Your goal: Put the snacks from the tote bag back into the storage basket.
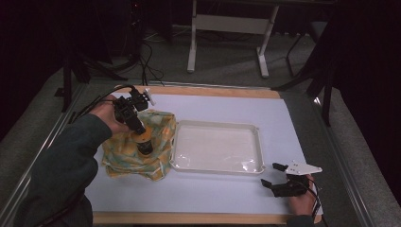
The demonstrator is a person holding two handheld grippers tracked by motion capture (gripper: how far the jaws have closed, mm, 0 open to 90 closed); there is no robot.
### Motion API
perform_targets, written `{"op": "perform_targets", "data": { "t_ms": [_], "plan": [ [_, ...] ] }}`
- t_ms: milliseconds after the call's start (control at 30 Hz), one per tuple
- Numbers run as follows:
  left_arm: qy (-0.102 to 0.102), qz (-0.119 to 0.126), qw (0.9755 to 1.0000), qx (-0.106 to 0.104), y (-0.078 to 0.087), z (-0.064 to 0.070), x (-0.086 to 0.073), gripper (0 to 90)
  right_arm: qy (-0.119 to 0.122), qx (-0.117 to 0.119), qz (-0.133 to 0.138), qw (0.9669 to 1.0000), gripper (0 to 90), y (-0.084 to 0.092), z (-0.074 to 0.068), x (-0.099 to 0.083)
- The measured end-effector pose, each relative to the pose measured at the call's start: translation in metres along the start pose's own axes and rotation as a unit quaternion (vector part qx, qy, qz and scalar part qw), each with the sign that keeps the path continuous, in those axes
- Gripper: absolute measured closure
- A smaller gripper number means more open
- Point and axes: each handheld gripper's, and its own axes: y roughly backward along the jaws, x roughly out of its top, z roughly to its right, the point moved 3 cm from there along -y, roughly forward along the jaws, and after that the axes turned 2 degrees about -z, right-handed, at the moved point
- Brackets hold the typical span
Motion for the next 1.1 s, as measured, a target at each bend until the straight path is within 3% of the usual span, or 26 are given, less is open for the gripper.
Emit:
{"op": "perform_targets", "data": {
  "t_ms": [533,1100],
  "plan": [
    [-0.004,0.002,1.0,0.001,0.023,-0.001,-0.005,59.1,0.0,0.001,0.002,1.0,14.3,0.001,0.0,0.0],
    [-0.024,0.001,0.9996,0.013,0.039,0.005,-0.001,59.1,0.002,0.003,0.002,1.0,14.3,0.001,0.0,0.0]
  ]
}}
